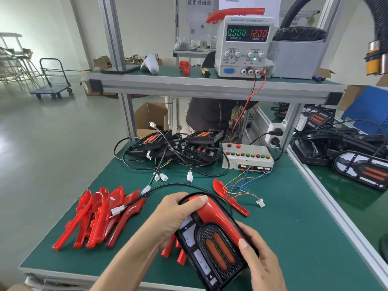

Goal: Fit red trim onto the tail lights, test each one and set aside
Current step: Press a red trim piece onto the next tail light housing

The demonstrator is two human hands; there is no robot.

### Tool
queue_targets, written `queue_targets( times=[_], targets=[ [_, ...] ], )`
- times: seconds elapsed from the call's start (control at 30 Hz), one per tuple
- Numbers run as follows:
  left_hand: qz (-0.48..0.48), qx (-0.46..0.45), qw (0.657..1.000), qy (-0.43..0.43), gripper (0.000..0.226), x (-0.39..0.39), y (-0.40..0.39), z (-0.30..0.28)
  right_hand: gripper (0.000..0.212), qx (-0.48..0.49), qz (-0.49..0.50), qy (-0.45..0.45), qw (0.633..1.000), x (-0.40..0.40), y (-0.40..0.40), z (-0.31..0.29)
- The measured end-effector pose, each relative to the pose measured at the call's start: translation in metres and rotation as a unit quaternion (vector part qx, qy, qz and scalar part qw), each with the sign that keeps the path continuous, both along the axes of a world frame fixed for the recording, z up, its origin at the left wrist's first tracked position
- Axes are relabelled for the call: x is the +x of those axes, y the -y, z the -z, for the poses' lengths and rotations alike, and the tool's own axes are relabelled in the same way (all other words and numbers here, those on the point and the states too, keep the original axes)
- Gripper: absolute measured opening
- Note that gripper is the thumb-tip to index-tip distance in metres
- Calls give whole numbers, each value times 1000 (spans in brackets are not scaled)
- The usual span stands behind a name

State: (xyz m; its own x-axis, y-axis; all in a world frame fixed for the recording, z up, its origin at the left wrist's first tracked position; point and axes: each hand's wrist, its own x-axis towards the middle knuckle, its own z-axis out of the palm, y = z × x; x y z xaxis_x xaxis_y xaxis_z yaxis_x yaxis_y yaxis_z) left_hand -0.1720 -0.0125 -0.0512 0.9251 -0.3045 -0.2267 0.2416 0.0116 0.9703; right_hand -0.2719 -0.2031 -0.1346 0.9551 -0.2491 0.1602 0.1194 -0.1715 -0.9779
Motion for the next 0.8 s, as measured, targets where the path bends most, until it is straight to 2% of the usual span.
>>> queue_targets(
  times=[0.13,0.4,0.53,0.8],
  targets=[
    [-20,-5,999,42,46,-6,2,1,38,5,-2,7,1000,2,4,1],
    [-33,-31,998,42,43,-13,6,-1,29,0,12,17,1000,3,9,3],
    [-37,-46,998,26,39,-13,7,0,39,-2,7,15,1000,3,12,5],
    [-51,-62,997,9,38,-12,9,0,36,11,11,9,1000,3,8,-3]
  ],
)
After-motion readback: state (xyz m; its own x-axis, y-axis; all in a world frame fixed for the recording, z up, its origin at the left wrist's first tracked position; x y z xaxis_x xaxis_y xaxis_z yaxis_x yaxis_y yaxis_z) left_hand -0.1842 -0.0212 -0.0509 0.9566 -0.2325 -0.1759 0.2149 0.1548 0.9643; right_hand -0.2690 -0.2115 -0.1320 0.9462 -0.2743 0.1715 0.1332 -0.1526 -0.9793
